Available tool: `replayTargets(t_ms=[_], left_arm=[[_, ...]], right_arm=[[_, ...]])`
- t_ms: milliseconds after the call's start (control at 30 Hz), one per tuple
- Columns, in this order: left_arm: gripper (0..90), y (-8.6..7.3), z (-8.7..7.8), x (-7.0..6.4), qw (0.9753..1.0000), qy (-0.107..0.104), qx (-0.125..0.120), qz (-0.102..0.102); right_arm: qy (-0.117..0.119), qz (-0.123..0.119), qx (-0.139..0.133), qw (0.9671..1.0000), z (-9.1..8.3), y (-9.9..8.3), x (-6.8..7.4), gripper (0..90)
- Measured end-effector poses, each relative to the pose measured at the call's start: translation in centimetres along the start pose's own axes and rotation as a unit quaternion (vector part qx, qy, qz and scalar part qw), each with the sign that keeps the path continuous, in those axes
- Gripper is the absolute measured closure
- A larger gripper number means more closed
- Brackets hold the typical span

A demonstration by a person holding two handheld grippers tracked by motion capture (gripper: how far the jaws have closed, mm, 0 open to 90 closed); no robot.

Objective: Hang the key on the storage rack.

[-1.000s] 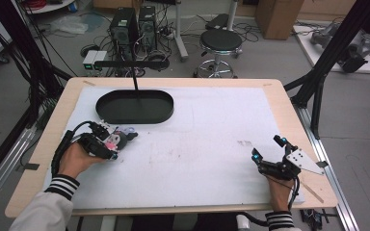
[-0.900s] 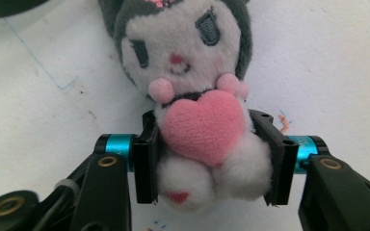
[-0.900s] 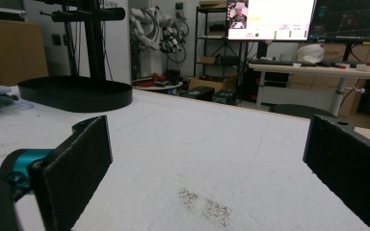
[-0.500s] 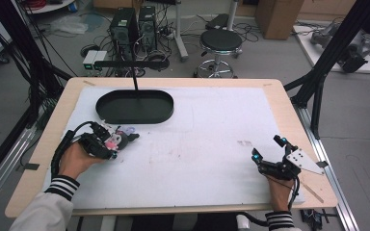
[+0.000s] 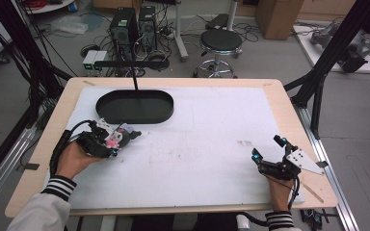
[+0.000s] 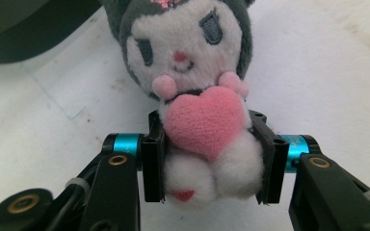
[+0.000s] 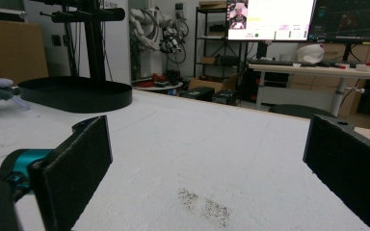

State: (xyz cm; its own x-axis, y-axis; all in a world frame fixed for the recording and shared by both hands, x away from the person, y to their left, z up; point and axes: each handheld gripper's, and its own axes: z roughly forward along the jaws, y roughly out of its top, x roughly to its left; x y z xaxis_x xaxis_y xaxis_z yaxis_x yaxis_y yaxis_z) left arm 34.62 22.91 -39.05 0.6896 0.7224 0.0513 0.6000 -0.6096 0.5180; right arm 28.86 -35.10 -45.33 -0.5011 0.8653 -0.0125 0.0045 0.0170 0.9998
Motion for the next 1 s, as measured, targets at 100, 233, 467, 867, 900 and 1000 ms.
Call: replayTargets(t_ms=[100, 233, 467, 867, 900, 1000], left_arm=[[56.1, 0.0, -0.3, -0.1, 0.9998, -0.001, -0.019, 0.007], [56.1, 0.1, -0.9, 0.1, 0.9991, -0.003, -0.041, 0.013], [56.1, 0.0, -1.8, 0.9, 0.997, -0.006, -0.078, 0.005], [55.9, 1.6, -3.8, 2.4, 0.9918, 0.007, -0.128, -0.004], [55.9, 1.6, -3.8, 2.4, 0.9918, 0.007, -0.128, -0.004], [55.9, 2.3, -4.4, 3.0, 0.9908, 0.012, -0.135, -0.008]], right_arm=[[0.0, 0.0, 0.0, 1.0, 0.0, 0.0, 0.0, 2.2], [-0.001, 0.001, 0.0, 1.0, 0.0, 0.0, 0.0, 2.1], [-0.001, 0.0, 0.0, 1.0, 0.0, 0.0, 0.0, 2.1], [-0.002, 0.002, 0.0, 1.0, 0.0, 0.0, 0.1, 2.2], [-0.002, 0.001, 0.0, 1.0, 0.0, 0.0, 0.1, 2.1], [-0.002, 0.001, 0.0, 1.0, 0.0, 0.0, 0.1, 2.1]])
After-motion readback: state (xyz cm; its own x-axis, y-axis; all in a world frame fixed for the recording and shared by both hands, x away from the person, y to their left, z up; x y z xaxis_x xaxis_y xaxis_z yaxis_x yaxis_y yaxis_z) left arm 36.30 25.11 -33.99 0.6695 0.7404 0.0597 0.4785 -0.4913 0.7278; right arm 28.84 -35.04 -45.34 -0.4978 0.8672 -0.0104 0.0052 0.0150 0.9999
